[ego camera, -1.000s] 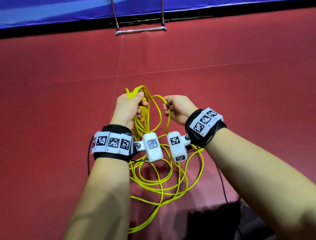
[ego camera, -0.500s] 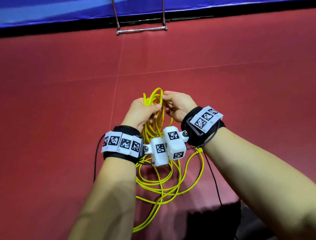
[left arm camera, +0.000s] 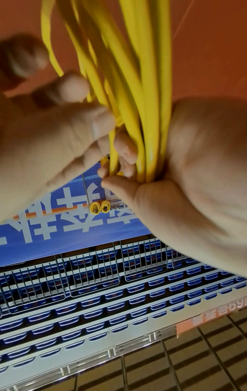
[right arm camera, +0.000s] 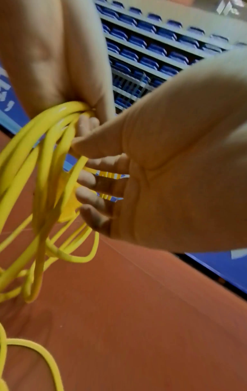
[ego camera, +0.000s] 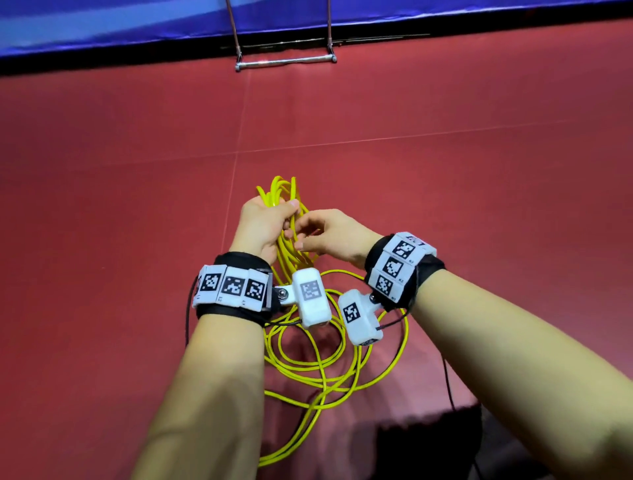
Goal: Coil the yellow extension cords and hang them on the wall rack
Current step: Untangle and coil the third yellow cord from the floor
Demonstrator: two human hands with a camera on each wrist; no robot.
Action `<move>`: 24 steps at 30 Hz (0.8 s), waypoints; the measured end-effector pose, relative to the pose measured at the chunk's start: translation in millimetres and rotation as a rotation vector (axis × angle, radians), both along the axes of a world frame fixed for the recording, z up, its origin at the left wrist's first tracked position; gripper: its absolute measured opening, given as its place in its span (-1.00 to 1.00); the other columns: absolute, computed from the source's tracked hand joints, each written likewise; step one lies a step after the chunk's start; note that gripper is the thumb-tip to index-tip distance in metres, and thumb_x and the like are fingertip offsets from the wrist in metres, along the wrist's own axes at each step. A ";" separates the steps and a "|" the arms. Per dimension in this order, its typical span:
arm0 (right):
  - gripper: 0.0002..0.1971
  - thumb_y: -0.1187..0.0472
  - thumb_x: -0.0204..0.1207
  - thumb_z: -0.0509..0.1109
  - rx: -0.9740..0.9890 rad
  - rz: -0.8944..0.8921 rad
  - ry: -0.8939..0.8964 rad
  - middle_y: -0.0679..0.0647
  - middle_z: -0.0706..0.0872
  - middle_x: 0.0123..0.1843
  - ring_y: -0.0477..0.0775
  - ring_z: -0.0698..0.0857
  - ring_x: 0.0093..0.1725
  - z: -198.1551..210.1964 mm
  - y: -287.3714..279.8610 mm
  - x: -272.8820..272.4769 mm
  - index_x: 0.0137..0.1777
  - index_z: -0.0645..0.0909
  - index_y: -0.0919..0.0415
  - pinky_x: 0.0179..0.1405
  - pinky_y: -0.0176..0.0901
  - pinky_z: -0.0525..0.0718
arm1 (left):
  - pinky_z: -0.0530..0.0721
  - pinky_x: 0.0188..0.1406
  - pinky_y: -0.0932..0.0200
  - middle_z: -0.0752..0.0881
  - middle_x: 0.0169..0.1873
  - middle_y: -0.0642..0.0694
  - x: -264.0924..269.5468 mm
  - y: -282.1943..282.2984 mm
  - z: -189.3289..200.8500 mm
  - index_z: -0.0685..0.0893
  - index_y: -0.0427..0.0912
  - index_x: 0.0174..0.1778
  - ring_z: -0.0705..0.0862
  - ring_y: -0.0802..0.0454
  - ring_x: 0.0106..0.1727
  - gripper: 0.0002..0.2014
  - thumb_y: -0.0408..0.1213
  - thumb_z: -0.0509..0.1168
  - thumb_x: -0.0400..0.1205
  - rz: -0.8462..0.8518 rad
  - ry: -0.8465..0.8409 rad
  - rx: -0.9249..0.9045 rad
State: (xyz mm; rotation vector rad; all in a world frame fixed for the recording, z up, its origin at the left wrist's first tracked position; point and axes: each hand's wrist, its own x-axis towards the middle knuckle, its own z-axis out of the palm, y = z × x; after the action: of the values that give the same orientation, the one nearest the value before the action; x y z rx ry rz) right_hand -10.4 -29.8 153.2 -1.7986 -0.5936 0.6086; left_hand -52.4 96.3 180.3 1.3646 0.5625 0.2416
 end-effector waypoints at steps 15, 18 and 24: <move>-0.94 0.47 0.59 0.38 0.243 -0.108 0.241 0.29 0.70 -0.32 -0.04 0.70 -0.50 25.0 6.5 -10.4 -0.02 0.54 0.40 -0.52 -0.24 0.66 | 0.41 -0.80 0.35 0.59 -0.58 -0.15 -7.3 -6.9 5.1 0.61 -0.30 -0.24 0.46 0.06 -0.78 -0.86 -0.42 0.39 0.62 -0.071 0.009 0.053; -0.83 0.48 0.56 0.40 0.278 -0.088 0.346 0.23 0.69 -0.37 0.05 0.71 -0.45 26.8 7.9 -11.2 -0.06 0.47 0.27 -0.49 -0.20 0.66 | 0.40 -0.82 0.35 0.54 -0.50 -0.17 -6.7 -5.7 3.3 0.59 -0.28 -0.20 0.45 0.06 -0.77 -0.87 -0.40 0.31 0.68 -0.040 0.039 0.049; -0.73 0.42 0.52 0.46 0.088 0.132 0.394 0.17 0.67 -0.38 0.08 0.62 -0.46 19.3 0.7 -10.2 0.02 0.44 0.16 -0.44 -0.18 0.53 | 0.53 -0.61 0.25 0.49 -0.63 -0.04 -4.2 8.8 5.2 0.52 -0.19 -0.32 0.51 0.06 -0.65 -0.74 -0.39 0.27 0.71 0.129 0.005 -0.091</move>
State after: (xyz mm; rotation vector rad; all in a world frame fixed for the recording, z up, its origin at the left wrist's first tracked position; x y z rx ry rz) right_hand -20.6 -29.0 172.5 -1.5106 -0.4618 0.9830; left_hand -56.6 105.0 185.4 1.2434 0.6592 0.3132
